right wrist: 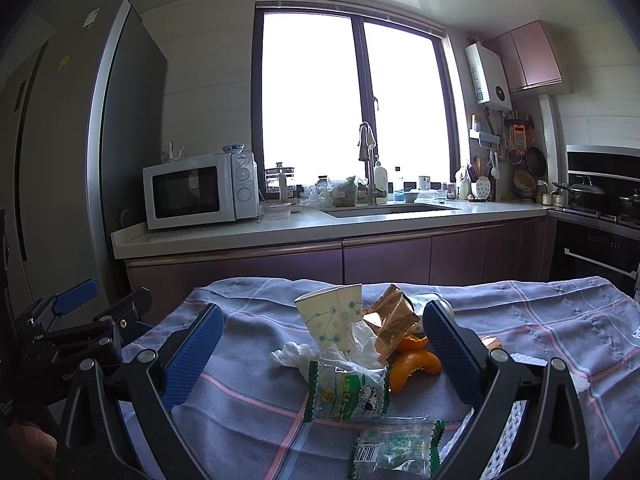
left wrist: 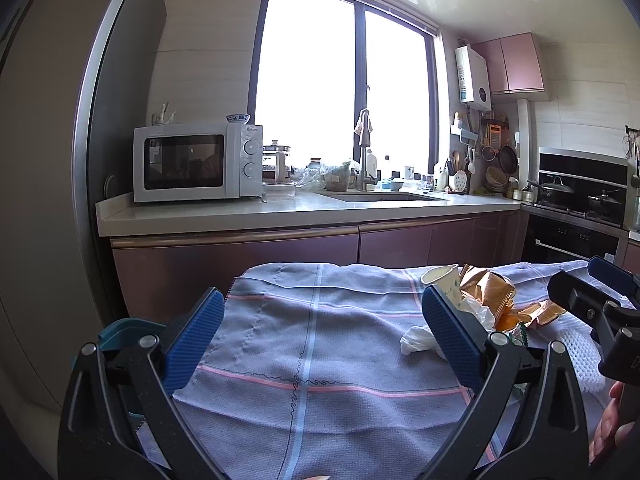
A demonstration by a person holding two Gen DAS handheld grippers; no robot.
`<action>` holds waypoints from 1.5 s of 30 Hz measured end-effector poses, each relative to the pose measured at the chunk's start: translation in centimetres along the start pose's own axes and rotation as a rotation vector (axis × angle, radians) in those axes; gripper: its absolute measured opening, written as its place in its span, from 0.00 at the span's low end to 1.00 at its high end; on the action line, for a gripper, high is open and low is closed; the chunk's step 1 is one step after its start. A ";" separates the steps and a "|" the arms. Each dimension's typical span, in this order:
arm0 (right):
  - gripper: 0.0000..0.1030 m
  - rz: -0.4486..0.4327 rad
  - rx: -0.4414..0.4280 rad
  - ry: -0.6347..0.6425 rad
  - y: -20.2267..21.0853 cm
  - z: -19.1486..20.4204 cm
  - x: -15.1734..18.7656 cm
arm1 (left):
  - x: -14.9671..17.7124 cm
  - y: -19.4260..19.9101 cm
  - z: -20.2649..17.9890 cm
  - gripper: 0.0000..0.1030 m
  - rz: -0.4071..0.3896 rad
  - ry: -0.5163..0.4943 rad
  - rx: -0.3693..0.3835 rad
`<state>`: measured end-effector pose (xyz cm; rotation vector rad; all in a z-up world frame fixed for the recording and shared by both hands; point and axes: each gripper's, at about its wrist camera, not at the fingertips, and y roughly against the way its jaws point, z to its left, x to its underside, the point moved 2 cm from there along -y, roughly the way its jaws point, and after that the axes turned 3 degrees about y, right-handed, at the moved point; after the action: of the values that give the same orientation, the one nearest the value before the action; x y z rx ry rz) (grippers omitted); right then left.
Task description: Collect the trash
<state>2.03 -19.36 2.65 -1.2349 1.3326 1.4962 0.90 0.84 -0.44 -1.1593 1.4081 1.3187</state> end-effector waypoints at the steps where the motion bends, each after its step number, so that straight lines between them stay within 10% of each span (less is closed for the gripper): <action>1: 0.94 0.001 -0.001 0.000 0.0 0.0 0.0 | 0.0 0.0 0.0 0.95 0.000 0.000 0.000; 45: 0.94 0.007 -0.007 0.000 0.1 0.0 0.2 | 0.4 0.2 0.0 0.95 -0.004 0.010 -0.001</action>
<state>1.92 -19.37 2.42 -1.2360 1.3340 1.5075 0.63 0.86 -0.80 -1.1702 1.4112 1.3132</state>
